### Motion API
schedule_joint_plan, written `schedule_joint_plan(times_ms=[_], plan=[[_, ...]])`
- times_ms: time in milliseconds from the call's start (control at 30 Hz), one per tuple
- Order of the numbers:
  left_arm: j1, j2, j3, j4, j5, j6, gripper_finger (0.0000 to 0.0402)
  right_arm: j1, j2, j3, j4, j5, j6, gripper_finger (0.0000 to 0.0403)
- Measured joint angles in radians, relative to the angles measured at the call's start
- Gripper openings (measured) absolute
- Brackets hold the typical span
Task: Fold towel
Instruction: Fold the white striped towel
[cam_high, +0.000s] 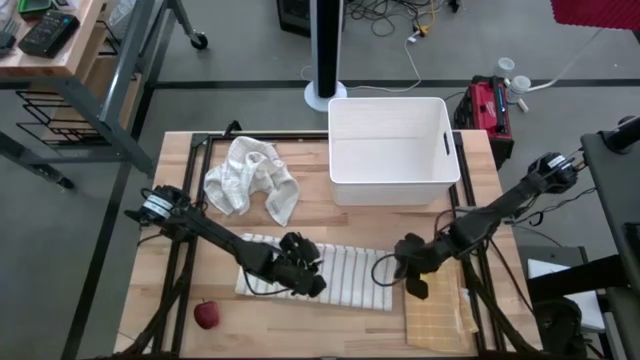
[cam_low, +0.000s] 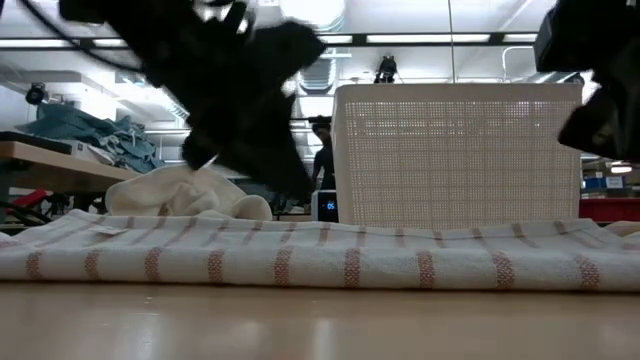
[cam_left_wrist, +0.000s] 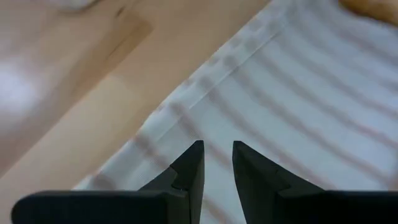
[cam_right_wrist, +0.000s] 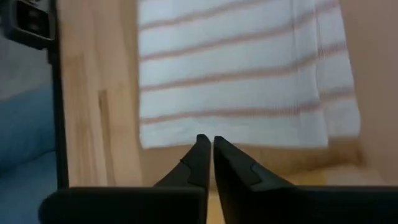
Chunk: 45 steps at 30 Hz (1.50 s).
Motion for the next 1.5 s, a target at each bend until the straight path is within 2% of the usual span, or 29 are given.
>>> schedule_joint_plan(times_ms=[300, 500, 733, 933, 1067, 1233, 1367, 1500], plan=[[-0.007, 0.000, -0.129, 0.012, 0.074, -0.214, 0.0075, 0.002, 0.025, -0.001, 0.005, 0.011, 0.226, 0.0122], [-0.016, -0.009, -0.183, 0.032, 0.086, -0.285, 0.0075, 0.009, 0.026, -0.003, 0.019, 0.047, 0.353, 0.0181], [-0.021, -0.009, -0.200, 0.023, 0.086, -0.379, 0.0074, 0.009, 0.046, -0.003, 0.025, 0.090, 0.422, 0.0215], [-0.023, -0.013, -0.201, 0.014, 0.066, -0.455, 0.0074, 0.008, 0.127, -0.003, 0.096, 0.092, 0.437, 0.0228], [-0.035, -0.038, -0.170, 0.006, 0.062, -0.335, 0.0075, 0.009, 0.162, -0.003, 0.122, 0.095, 0.407, 0.0229], [-0.051, -0.042, -0.036, 0.066, 0.136, 0.024, 0.0075, 0.048, 0.175, -0.003, 0.137, 0.158, 0.459, 0.0232], [-0.045, 0.003, 0.067, 0.094, 0.160, 0.252, 0.0075, 0.064, 0.175, -0.003, 0.161, 0.221, 0.492, 0.0236], [-0.017, 0.068, 0.169, 0.103, 0.157, 0.387, 0.0075, 0.082, 0.180, -0.015, 0.191, 0.221, 0.526, 0.0236]])
